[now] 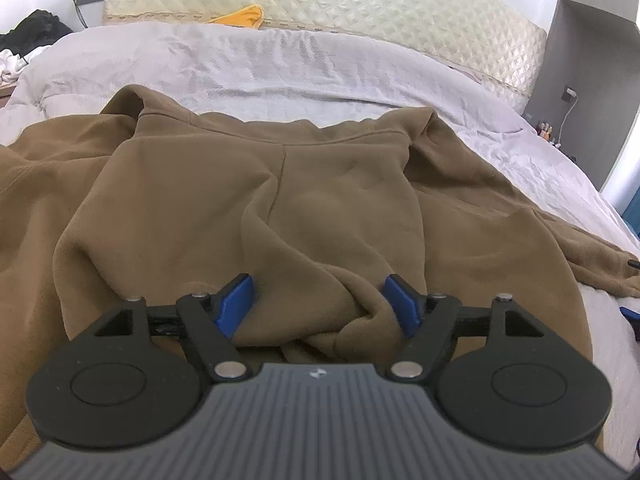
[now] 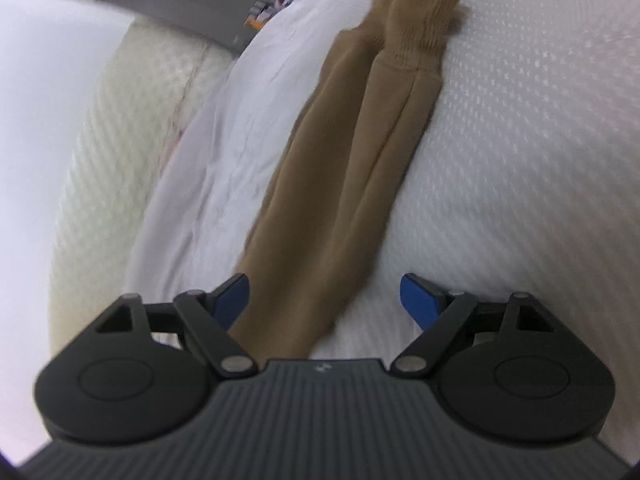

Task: Fold large clothes
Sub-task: 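Grasp the ribbed sleeve cuff with the right tool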

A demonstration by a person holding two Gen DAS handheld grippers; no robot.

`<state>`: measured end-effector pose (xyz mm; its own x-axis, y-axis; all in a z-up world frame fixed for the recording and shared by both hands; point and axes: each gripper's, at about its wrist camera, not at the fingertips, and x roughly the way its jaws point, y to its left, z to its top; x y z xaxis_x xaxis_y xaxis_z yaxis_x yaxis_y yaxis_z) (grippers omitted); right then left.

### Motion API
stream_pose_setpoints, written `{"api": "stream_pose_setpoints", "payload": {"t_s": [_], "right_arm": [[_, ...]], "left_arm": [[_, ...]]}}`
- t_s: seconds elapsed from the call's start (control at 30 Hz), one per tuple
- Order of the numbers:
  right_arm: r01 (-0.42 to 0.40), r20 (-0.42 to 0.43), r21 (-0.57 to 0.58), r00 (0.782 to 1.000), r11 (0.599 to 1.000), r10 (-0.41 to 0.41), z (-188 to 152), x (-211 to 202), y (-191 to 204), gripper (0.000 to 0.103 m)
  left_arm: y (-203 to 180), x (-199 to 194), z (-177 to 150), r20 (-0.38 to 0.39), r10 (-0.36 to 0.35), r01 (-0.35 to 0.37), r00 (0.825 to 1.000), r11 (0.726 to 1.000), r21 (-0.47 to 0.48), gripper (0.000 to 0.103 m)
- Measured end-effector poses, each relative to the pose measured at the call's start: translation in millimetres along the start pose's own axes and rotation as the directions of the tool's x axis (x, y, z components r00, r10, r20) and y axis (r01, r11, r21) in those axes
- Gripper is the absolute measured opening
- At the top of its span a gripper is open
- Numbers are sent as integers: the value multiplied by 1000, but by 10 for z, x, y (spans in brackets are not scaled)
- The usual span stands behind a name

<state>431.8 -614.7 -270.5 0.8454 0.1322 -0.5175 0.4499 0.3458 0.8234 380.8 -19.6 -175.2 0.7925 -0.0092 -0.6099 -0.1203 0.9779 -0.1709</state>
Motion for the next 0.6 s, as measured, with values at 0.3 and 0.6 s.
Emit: {"api": "stream_pose_setpoints", "payload": {"t_s": [0.3, 0.6], "right_arm": [[-113, 111, 158, 989, 981, 97, 415, 355, -55, 85], [8, 153, 99, 988, 995, -23, 871, 766, -34, 28]], "left_arm": [[10, 62, 8, 13, 5, -5, 1000, 1000, -29, 82], [14, 107, 32, 6, 9, -9, 1000, 1000, -24, 84]]}}
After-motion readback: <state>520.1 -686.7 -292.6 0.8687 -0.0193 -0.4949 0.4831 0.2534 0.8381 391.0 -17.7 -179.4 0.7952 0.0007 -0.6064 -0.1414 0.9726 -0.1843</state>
